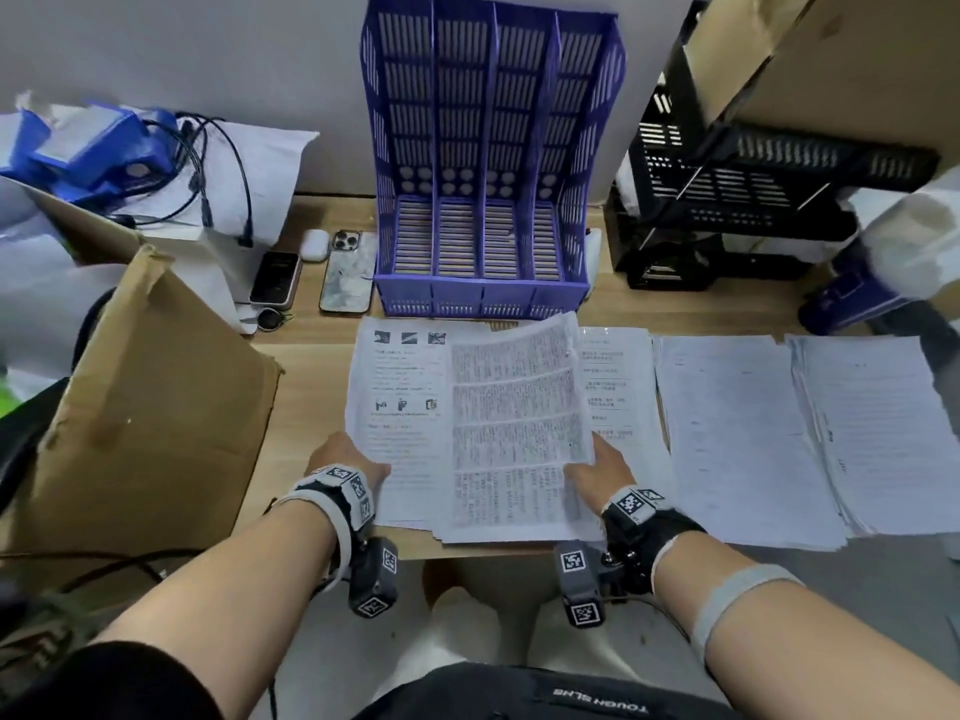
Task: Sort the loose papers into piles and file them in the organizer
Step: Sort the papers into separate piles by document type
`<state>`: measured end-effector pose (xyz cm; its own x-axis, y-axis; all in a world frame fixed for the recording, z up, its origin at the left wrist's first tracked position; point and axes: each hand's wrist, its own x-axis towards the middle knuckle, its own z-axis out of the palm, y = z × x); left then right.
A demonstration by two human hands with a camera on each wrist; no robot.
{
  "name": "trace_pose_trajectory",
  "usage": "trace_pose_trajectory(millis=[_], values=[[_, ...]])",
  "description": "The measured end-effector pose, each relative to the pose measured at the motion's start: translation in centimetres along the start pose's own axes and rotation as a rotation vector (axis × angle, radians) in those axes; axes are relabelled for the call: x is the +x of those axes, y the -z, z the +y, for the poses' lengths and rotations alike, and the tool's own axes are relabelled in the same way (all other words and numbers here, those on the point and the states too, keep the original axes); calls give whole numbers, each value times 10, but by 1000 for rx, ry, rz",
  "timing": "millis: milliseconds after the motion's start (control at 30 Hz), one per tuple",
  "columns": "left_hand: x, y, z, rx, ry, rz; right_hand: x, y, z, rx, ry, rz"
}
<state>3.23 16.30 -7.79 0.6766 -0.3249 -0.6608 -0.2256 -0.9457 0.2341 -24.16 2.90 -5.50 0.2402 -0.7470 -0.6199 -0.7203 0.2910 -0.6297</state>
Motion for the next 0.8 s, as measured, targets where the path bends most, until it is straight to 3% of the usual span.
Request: trace_pose_trajectory(millis=[100, 300, 500, 700, 800], values=[[-2, 8, -4, -84, -88, 34, 1, -2, -5, 4, 2, -9], [-8, 60, -25, -140, -84, 185, 13, -19, -26, -47, 57, -52], [-37, 112, -37, -249, -115, 396, 39, -55, -43, -307, 8, -122], [-71, 137, -39, -446, -200, 647, 37, -82, -68, -387, 89, -316], [-82, 137, -36, -558, -202, 693, 31, -86, -81, -370, 128, -359]])
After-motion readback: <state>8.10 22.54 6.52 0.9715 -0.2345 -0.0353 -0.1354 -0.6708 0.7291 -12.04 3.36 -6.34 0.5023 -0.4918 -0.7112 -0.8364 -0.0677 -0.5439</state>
